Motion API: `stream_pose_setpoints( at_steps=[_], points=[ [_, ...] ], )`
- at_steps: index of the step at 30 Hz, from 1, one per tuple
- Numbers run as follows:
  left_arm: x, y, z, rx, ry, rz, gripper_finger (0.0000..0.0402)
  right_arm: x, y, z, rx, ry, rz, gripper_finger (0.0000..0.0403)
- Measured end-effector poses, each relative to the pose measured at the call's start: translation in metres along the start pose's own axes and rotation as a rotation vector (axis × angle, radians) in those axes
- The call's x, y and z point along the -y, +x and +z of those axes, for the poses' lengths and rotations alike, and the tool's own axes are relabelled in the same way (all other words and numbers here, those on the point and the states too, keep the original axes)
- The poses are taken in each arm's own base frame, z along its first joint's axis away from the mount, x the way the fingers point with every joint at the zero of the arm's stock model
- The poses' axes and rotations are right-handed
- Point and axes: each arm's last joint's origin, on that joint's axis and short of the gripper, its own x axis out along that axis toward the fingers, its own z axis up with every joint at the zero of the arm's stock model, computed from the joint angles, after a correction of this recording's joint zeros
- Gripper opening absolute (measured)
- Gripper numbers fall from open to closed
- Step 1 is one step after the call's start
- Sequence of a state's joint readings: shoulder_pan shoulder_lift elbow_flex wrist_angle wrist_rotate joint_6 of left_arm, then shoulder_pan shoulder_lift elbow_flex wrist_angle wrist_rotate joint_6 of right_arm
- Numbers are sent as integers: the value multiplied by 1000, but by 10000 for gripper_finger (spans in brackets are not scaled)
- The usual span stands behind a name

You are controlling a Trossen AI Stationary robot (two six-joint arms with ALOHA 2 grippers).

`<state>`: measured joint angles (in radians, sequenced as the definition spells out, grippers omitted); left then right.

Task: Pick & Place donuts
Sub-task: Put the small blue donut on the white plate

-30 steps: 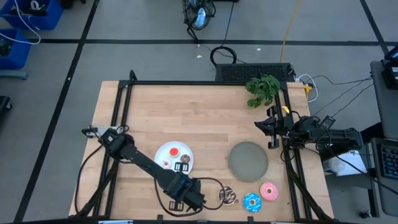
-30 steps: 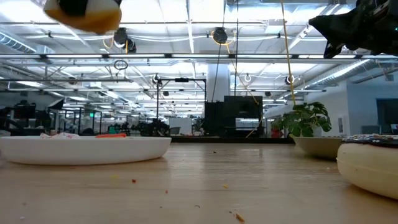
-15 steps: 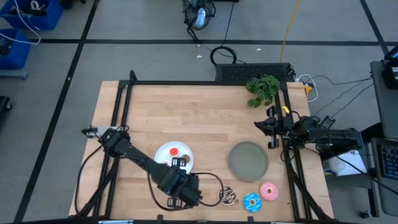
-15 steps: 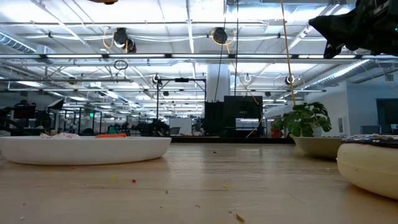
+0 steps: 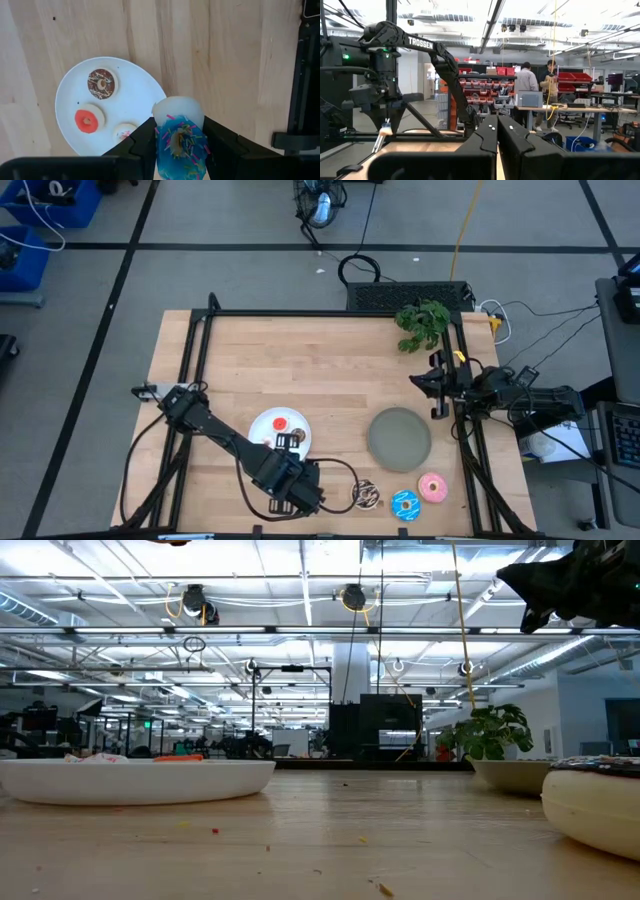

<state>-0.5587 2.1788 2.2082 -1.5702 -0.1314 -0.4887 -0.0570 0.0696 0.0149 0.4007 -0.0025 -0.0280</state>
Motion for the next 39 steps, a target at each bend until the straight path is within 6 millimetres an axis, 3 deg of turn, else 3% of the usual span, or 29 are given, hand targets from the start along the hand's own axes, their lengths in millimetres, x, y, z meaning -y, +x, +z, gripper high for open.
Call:
stream_pose_setpoints(
  at_steps=[17,22,28,34,39],
  points=[
    [0,-1,0,29,74,54,136,0,0,1,14,8,-1,0],
    [-20,-8,4,62,90,98,136,0,0,1,14,16,0,0],
    [-50,-2,18,42,71,109,136,0,0,1,14,16,1,0],
    [-83,36,23,-88,9,128,136,0,0,1,13,16,2,0],
    [-83,75,15,-182,16,119,136,0,0,1,14,16,2,0]
  ],
)
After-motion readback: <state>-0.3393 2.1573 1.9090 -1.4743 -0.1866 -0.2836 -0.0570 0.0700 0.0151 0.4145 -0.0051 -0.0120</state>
